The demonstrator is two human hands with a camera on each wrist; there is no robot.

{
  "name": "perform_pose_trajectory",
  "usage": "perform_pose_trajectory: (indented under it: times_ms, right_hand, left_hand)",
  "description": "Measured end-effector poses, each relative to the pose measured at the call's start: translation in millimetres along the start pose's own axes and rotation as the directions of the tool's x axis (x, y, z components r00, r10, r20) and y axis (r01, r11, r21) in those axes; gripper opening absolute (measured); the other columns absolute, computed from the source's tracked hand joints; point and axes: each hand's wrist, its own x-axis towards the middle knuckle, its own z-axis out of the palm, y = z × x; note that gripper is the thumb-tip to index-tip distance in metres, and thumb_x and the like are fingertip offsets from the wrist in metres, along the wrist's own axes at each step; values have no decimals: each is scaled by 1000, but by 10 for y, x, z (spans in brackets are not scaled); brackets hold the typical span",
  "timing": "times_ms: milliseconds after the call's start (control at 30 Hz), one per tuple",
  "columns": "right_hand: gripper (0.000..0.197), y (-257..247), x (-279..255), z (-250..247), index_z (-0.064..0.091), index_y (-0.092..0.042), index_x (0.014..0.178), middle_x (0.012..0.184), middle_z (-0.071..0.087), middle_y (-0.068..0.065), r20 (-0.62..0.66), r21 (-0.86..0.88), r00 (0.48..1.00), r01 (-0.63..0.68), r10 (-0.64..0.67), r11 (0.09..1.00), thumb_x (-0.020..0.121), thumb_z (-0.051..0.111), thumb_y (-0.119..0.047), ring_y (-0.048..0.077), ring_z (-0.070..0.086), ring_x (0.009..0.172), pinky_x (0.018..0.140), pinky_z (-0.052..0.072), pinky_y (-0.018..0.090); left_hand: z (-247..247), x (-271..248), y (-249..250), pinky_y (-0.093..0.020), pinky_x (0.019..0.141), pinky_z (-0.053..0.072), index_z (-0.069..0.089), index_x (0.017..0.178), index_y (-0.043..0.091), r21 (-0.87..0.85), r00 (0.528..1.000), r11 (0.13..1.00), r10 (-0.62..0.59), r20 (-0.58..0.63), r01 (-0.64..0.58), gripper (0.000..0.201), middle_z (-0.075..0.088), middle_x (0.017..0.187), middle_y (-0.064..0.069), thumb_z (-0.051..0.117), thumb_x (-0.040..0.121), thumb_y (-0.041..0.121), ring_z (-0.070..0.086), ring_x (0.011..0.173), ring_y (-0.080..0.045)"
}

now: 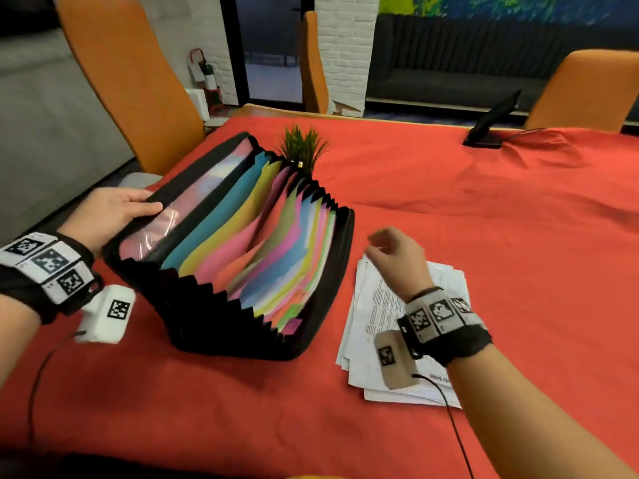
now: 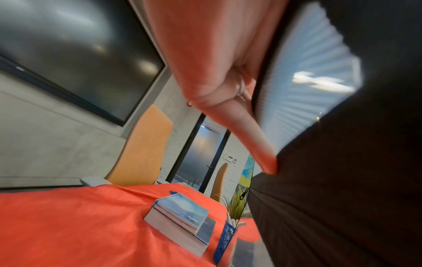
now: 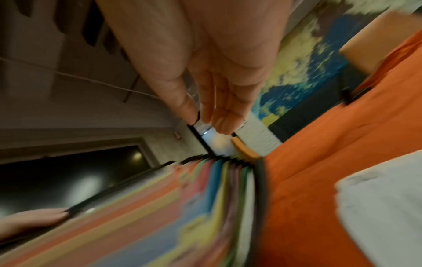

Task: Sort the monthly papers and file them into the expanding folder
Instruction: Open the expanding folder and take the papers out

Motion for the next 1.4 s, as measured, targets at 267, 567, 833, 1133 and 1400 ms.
perform_pose_trajectory:
  times_ms: [267,567,833,1133,1400]
  right_hand:
    - [35,-643,112,945,54,-5,118,115,60,13,268,-231,953,-81,143,970,84,47,-6,27,56,103,80,43,29]
    - [37,-700,220,1033,54,-14,123,111,61,10,227,-322,944,-160,240,933,85,50,-15,27,59,100,76,44,28]
    - [40,-638,371,1167,49,-7,64,76,45,13,235,-488,918,-172,318,856,91,50,-36,27,52,66,52,34,27]
    - [16,-476,317,1075,58,-12,63,72,56,7,213,-305,922,-250,322,919,79,60,-8,18,54,67,59,42,20]
    - [17,-24,321,-52,66,-12,70,68,61,3,-32,-154,909,-416,416,896,78,50,-11,22,55,72,62,43,25]
  left_hand:
    - [-199,122,-150,-20,76,47,71,93,21,13,998,999,35,50,-36,23,70,66,17,59,86,3,61,64,1]
    - [-364,256,-152,-26,93,38,62,105,31,248,964,949,140,228,-197,48,58,116,0,43,86,-9,50,110,-14]
    - [-295,332,-148,-20,85,35,63,113,18,339,966,923,103,237,-182,40,57,119,0,34,92,0,47,104,-10]
    - [-143,320,-167,-13,34,21,63,111,18,235,977,961,105,187,-148,40,46,61,-3,36,90,-1,32,32,-6]
    - [167,174,-16,-13,39,22,64,101,38,206,950,950,179,256,-235,49,45,42,17,41,87,-2,32,40,-1]
